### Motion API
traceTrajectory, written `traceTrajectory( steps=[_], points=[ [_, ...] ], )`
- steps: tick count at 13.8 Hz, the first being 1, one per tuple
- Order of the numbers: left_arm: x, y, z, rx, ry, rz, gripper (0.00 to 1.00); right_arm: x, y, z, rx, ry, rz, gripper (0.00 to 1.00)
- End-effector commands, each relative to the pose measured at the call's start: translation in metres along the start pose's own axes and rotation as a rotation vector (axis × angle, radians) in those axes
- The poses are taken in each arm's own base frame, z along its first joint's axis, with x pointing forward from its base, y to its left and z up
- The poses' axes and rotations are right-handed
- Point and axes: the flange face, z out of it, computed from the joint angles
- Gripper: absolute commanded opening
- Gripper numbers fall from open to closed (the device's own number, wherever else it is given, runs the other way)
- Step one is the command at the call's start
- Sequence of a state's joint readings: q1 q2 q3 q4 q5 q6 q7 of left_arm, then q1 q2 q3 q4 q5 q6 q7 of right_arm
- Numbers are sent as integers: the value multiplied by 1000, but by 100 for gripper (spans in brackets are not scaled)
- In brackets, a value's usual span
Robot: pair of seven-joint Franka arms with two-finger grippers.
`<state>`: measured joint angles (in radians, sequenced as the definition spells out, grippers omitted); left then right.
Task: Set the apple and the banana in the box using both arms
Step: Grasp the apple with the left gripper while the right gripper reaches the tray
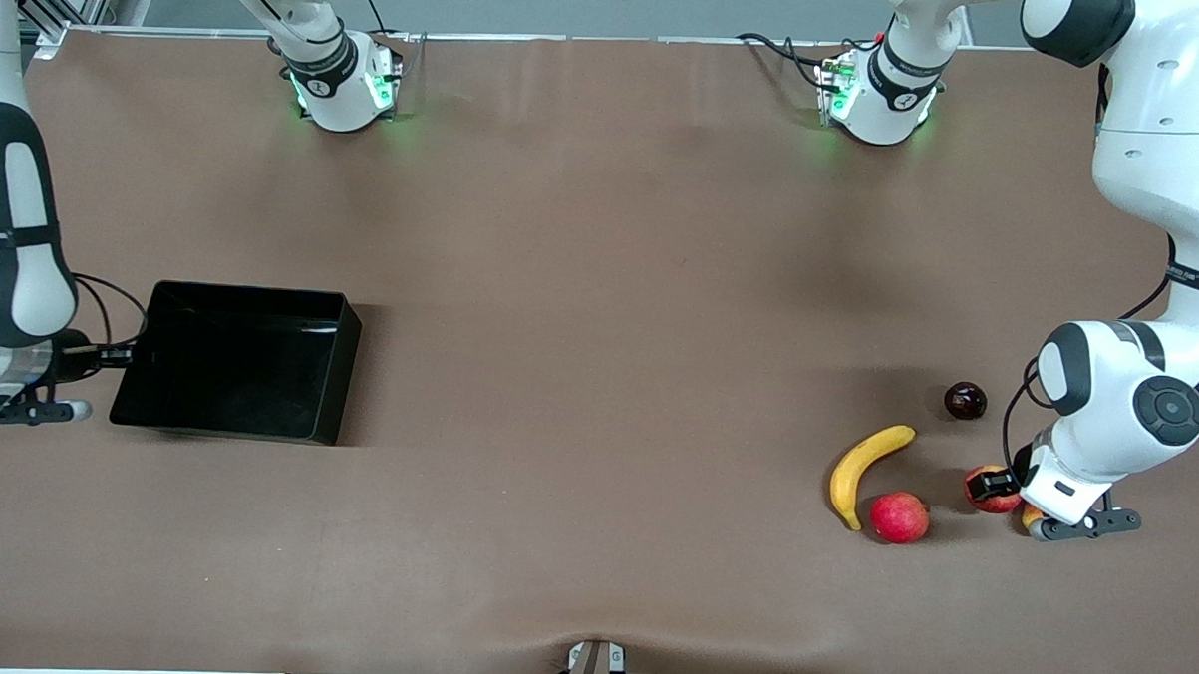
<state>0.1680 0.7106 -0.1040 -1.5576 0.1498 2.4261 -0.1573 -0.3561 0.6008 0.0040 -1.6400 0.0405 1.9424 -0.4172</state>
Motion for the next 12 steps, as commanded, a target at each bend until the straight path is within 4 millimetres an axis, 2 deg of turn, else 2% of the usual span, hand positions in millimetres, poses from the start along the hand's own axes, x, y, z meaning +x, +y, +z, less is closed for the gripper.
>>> traceTrajectory(
  steps=[1, 5, 7, 10, 12],
  points=[
    [-1, 19, -51, 10, -25, 40, 0, -4, -1, 5, 23, -2, -6, 0],
    [-14, 43, -125, 18, -79, 88, 0, -1, -9, -13, 30, -16, -15, 0],
    [-23, 61, -154, 17, -109, 112, 0, 3, -18, -41, 41, -29, -32, 0],
    [-36, 84, -190, 16, -138, 119, 0, 10, -77, -102, 119, -87, -63, 0],
    [-45, 93, -207, 22, -160, 90, 0, 15, -119, -111, 170, -86, -54, 0]
  ],
)
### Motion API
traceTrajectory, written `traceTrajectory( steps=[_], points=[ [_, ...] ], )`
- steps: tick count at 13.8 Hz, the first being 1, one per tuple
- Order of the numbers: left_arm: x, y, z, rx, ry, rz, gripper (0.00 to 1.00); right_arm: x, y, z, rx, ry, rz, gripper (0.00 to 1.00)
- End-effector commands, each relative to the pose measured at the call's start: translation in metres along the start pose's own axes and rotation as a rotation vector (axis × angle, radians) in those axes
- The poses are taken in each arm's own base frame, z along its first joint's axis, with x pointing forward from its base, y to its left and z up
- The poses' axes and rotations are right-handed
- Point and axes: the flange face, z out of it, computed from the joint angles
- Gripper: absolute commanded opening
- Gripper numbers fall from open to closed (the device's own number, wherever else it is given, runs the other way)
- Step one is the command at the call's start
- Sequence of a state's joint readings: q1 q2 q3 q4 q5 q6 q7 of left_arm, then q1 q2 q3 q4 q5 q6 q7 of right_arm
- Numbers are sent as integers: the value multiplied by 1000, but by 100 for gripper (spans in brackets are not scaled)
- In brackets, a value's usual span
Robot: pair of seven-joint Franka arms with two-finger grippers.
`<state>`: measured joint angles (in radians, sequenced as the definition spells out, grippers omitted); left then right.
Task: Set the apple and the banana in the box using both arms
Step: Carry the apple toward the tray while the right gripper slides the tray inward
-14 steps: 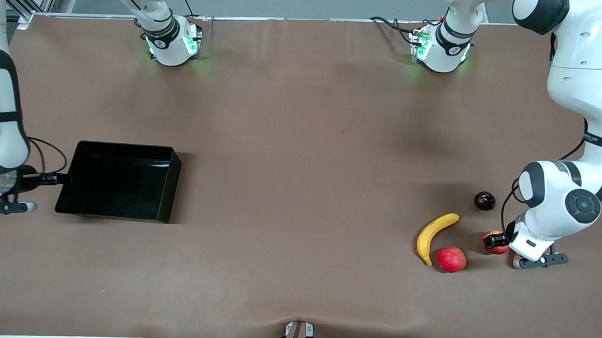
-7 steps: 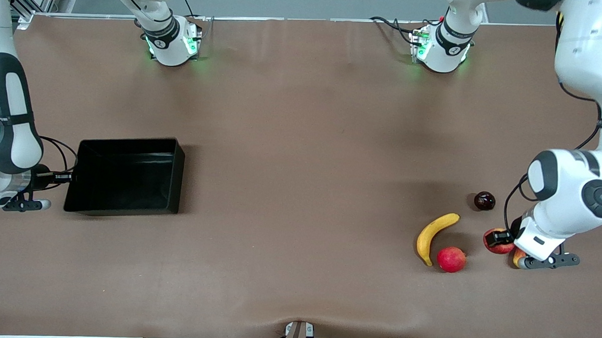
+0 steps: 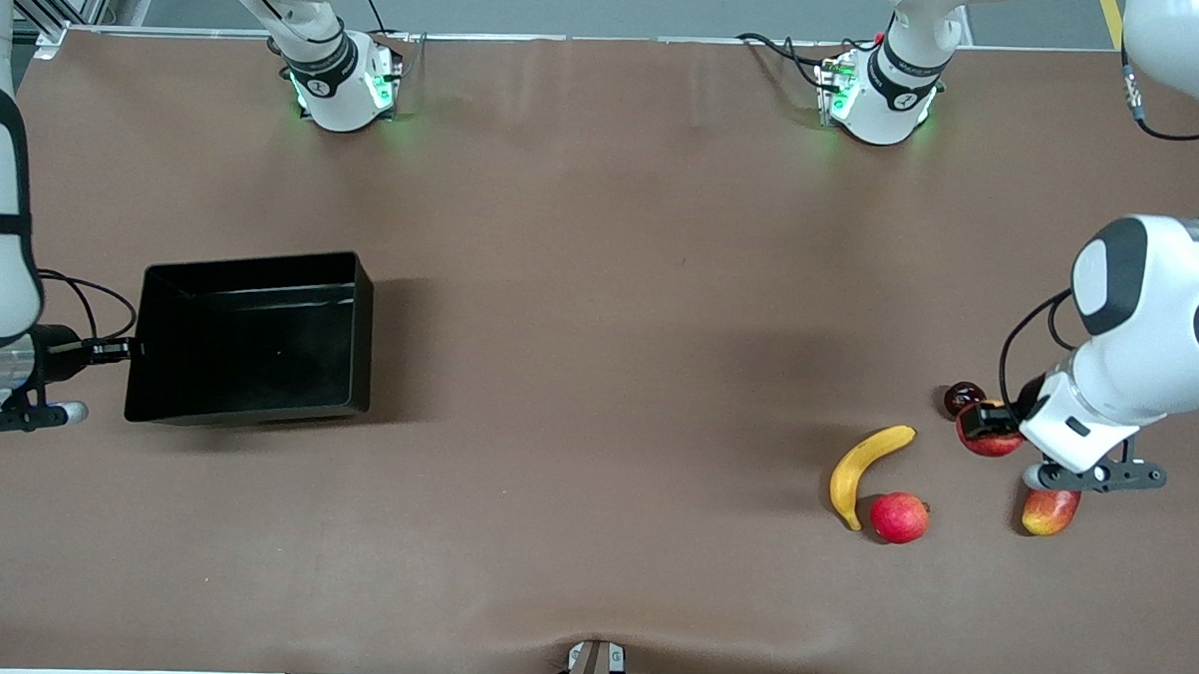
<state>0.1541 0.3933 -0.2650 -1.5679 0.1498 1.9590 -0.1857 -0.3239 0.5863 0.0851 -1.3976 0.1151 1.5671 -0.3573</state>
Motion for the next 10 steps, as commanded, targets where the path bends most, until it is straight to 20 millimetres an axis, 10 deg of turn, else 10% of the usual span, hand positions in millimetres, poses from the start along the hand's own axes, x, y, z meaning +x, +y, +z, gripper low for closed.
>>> traceTrajectory(
  steps=[1, 6, 10],
  points=[
    [-20, 13, -25, 17, -21, -25, 0, 5, -78, -17, 40, -5, -44, 0],
    [-45, 49, -59, 17, 11, -15, 0, 29, -291, 33, -52, -29, 30, 0],
    [-57, 91, -64, -1, 20, -51, 0, 40, -397, 93, -7, 3, 55, 0]
  ],
)
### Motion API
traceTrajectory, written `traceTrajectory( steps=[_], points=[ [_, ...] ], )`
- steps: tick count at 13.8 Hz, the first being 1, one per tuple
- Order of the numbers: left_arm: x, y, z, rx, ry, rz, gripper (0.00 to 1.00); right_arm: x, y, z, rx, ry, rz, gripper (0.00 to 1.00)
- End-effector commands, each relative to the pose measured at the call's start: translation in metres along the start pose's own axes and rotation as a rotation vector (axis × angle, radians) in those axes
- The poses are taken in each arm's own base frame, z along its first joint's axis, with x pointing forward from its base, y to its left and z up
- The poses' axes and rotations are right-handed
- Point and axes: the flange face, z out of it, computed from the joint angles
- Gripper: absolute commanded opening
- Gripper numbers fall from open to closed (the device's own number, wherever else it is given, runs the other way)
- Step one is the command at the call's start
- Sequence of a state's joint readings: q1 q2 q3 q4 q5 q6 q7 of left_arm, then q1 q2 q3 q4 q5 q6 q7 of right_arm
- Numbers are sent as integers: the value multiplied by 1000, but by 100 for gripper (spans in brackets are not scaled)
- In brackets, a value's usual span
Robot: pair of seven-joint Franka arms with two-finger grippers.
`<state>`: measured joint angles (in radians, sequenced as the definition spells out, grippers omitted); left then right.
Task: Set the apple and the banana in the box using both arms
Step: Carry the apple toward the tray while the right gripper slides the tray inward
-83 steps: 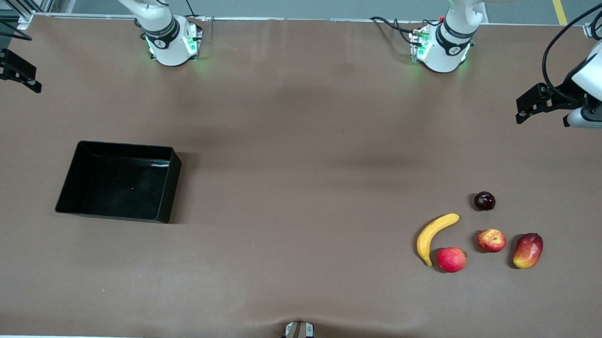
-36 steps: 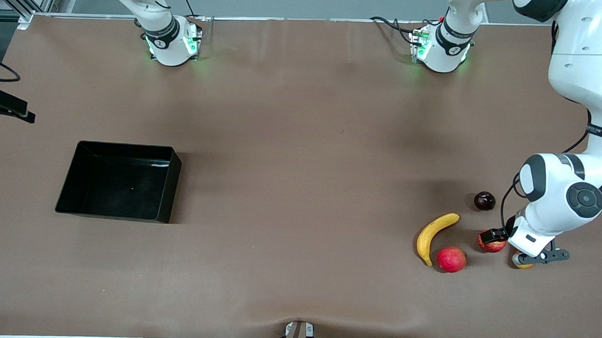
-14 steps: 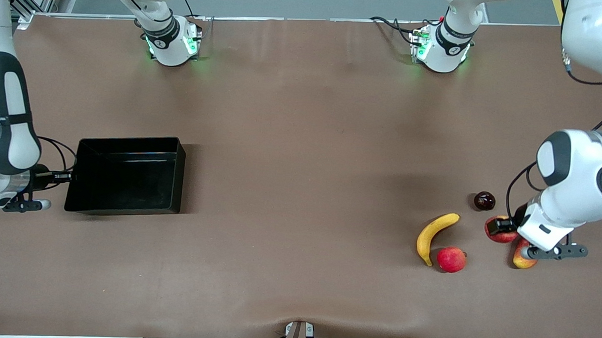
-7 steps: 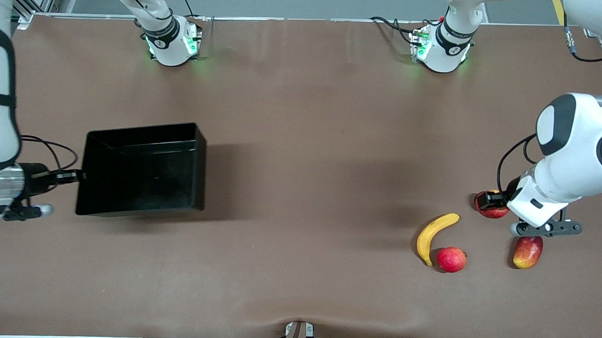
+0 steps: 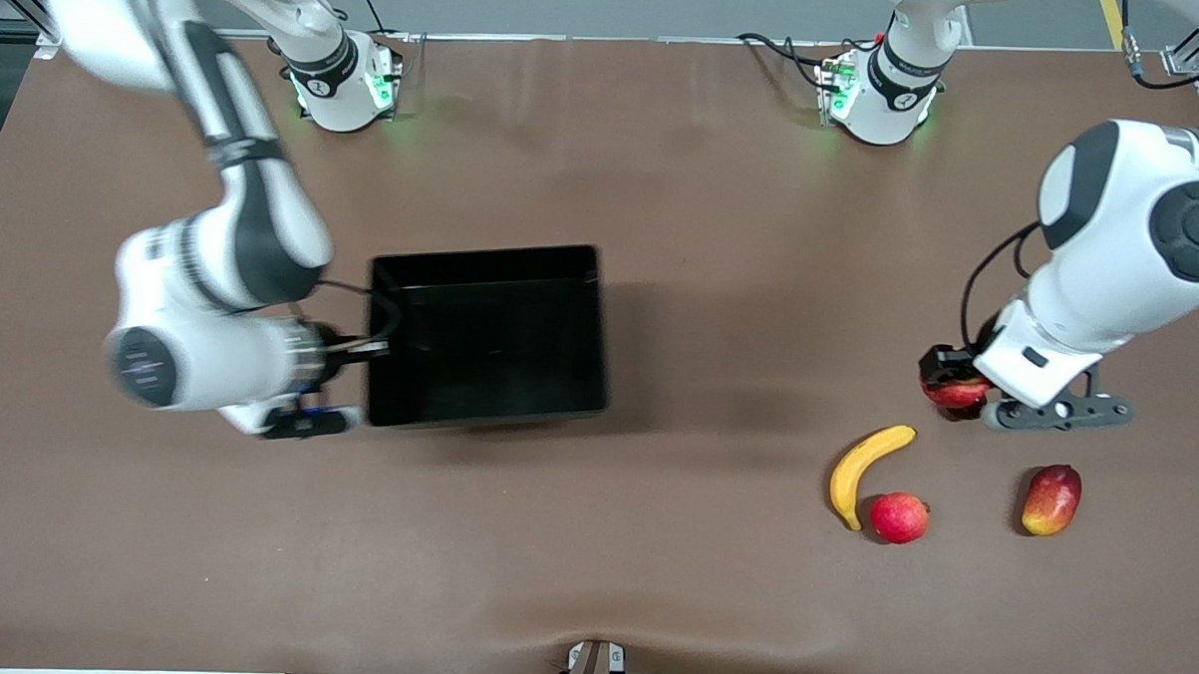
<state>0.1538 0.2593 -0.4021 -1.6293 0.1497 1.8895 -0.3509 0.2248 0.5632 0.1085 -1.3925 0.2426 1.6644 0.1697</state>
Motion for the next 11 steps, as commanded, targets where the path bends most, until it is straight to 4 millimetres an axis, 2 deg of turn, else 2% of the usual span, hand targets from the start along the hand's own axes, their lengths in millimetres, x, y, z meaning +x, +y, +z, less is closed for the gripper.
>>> traceTrajectory(
  steps=[1, 2, 3, 4, 6, 8, 10, 11],
  points=[
    [-14, 24, -3, -5, 4, -26, 0, 7, -45, 36, 81, 0, 54, 0],
    [-16, 35, -1, -12, 3, -40, 0, 5, -79, 57, 96, -1, 63, 0],
    [-19, 47, 7, -22, -4, -54, 0, 4, -102, 72, 98, 12, 119, 0],
    [-23, 63, 13, -28, 2, -68, 0, 5, -119, 85, 105, 29, 186, 0],
    [-33, 87, 32, -39, 10, -83, 0, -2, -156, 116, 89, 39, 181, 0],
    [-41, 109, 50, -50, 4, -93, 0, 4, -173, 147, 102, 81, 209, 0],
    [-51, 131, 70, -71, 9, -124, 0, 6, -179, 164, 102, 87, 241, 2],
    [-58, 142, 82, -74, 11, -144, 0, 8, -180, 164, 99, 97, 255, 55]
  ],
)
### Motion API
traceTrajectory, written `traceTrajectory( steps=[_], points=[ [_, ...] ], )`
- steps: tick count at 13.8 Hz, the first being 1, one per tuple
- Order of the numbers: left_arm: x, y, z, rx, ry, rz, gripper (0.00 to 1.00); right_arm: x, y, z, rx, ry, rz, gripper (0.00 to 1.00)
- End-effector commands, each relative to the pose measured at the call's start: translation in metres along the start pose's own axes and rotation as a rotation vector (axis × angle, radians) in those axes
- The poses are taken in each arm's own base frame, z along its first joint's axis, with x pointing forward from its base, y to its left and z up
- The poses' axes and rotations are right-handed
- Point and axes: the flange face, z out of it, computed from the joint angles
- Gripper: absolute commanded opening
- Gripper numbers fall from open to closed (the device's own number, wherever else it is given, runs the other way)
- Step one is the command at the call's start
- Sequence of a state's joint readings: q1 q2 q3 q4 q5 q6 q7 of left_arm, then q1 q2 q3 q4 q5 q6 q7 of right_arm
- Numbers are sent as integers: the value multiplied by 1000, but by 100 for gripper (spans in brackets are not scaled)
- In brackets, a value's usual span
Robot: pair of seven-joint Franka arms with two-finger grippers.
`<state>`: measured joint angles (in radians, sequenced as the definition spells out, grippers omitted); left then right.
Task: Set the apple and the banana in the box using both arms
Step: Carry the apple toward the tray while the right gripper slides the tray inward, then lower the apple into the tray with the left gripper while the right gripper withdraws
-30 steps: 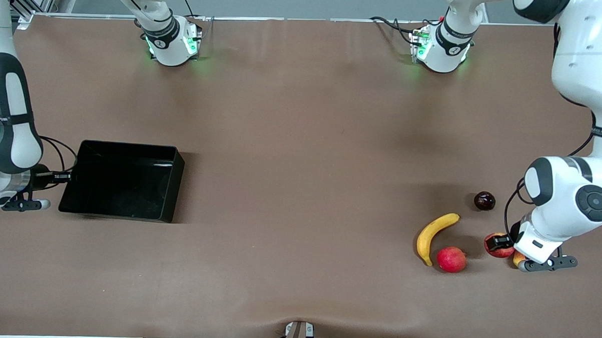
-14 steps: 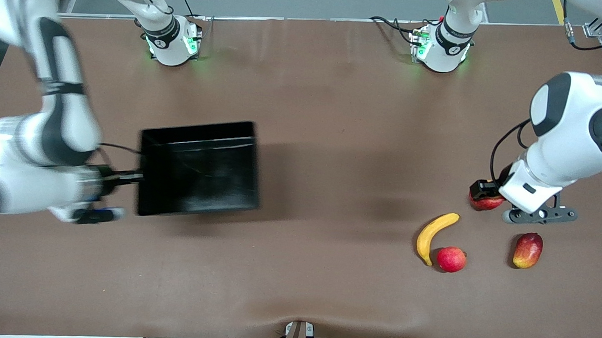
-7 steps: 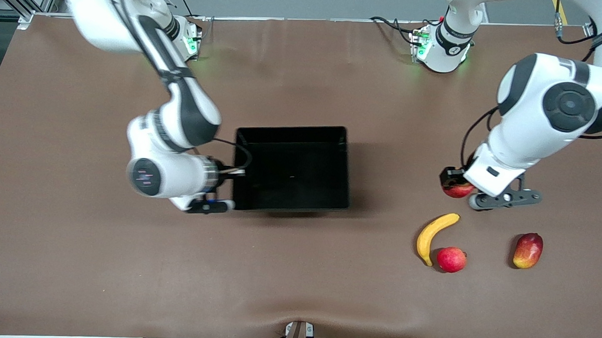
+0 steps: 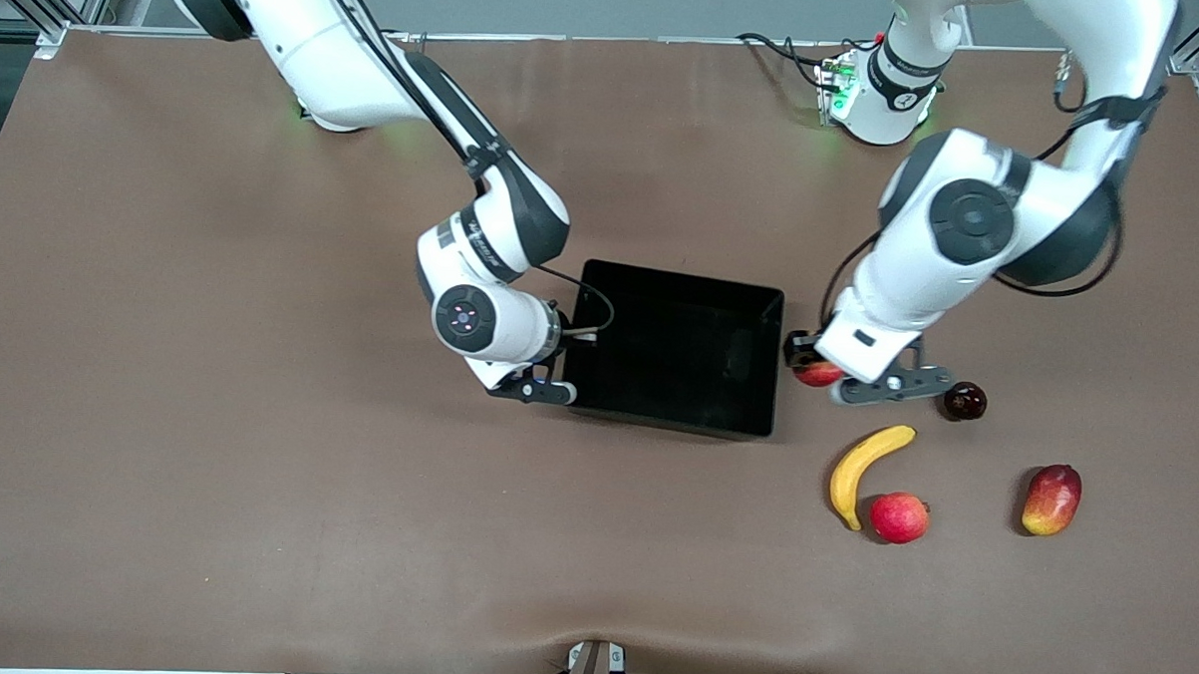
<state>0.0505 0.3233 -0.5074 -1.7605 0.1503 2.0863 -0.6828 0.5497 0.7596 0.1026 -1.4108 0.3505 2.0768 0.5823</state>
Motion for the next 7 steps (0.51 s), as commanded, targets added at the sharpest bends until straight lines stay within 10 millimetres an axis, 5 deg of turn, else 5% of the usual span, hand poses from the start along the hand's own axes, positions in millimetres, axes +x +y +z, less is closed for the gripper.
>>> traceTrajectory(
  steps=[1, 3, 7],
  points=[
    [-17, 19, 28, 16, 36, -44, 0, 2, -7, -14, 21, 21, 22, 100],
    [-28, 39, 58, 46, 56, -64, 0, 14, 3, -69, 47, 42, 38, 100],
    [-50, 76, 109, 66, 83, -87, 0, 30, 55, -217, -77, 35, 11, 100]
  ],
)
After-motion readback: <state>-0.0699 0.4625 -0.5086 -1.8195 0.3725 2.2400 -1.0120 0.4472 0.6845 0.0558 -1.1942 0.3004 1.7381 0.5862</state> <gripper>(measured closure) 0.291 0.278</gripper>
